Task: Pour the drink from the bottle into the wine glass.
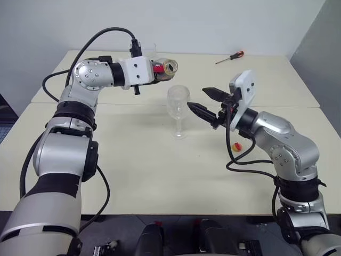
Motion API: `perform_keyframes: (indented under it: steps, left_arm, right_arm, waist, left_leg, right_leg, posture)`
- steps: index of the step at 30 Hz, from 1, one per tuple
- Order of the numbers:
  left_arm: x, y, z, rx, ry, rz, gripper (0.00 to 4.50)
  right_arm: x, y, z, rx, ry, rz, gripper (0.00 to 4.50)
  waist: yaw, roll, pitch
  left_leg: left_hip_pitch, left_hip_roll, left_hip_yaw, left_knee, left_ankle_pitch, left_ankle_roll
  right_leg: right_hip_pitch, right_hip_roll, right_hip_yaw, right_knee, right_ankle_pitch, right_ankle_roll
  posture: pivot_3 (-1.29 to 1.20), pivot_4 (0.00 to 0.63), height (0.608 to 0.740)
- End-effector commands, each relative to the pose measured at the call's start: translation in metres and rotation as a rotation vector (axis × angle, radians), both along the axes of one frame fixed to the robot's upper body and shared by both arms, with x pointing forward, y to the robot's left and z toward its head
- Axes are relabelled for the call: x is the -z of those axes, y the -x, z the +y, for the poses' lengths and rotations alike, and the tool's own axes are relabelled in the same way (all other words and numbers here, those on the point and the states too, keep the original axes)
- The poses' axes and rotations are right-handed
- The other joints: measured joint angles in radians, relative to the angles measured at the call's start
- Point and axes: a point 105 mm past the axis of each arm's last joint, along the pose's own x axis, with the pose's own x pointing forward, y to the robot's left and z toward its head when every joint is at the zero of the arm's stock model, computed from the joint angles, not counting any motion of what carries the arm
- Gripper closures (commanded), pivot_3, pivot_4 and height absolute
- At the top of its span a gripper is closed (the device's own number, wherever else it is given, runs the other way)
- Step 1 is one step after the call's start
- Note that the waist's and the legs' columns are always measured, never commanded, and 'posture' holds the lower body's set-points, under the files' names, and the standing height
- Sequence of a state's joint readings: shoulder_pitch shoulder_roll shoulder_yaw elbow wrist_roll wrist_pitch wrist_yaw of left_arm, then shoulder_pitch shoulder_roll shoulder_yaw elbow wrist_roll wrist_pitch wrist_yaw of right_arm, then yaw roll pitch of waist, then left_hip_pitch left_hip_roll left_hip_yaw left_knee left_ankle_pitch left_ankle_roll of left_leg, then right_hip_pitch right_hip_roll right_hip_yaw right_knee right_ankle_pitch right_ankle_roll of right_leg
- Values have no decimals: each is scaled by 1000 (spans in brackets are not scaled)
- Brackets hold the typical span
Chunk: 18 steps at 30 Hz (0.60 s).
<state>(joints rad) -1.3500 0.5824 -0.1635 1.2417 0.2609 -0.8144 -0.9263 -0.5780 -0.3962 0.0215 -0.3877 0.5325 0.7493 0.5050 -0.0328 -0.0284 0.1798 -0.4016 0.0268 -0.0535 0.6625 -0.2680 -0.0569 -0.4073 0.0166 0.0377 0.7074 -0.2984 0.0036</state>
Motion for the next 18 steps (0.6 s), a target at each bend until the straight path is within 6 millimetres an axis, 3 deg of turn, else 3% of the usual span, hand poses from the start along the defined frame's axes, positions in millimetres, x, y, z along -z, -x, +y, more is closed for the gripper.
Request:
perform_keyframes:
  steps: [1,10,18]
  left_arm:
    - [-23,3,-4,11,-25,-97,3260]
    - [-31,1,-9,0,-44,-123,3260]
    - [-34,0,-10,-2,-53,-130,3260]
  right_arm:
    - [-5,14,-8,-6,0,-68,645]
    - [20,21,-13,64,-44,-83,645]
    - [13,20,-15,137,-135,-184,645]
  waist:
    - [0,0,0]
    - [0,0,0]
    - [-1,0,0]
  left_leg:
    - [0,0,0,0,0,0]
    - [0,0,0,0,0,0]
    - [1,0,1,0,0,0]
  right_leg:
    - [0,0,0,0,0,0]
    - [0,0,0,0,0,0]
    - [0,1,1,1,0,0]
  posture:
    - [0,150,740]
    - [0,150,740]
    - [0,150,740]
